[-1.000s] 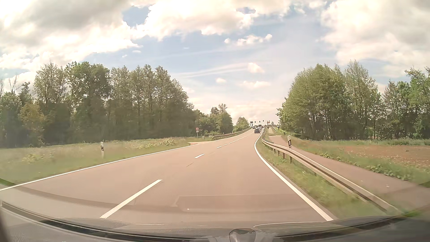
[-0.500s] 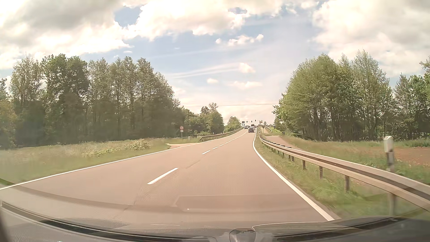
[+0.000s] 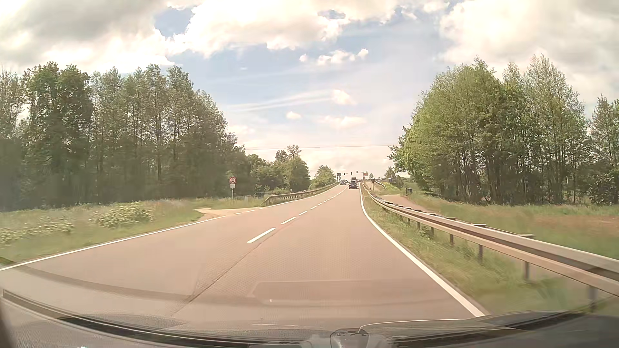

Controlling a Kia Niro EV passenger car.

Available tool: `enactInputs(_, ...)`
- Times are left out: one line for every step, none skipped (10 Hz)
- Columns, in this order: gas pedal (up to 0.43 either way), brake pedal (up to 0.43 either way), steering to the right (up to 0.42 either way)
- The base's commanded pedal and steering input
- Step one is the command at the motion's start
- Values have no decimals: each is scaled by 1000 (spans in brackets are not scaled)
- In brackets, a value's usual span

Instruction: Follow the waypoints while adhering to traffic rules and regulations

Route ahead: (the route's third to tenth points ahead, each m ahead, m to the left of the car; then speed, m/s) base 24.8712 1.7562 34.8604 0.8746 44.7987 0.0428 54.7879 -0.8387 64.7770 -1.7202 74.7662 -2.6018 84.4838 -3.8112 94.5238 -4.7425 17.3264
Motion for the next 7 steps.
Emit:
enactInputs(98,0,17)
enactInputs(98,0,16)
enactInputs(98,0,16)
enactInputs(98,0,16)
enactInputs(98,0,16)
enactInputs(98,0,16)
enactInputs(98,0,15)
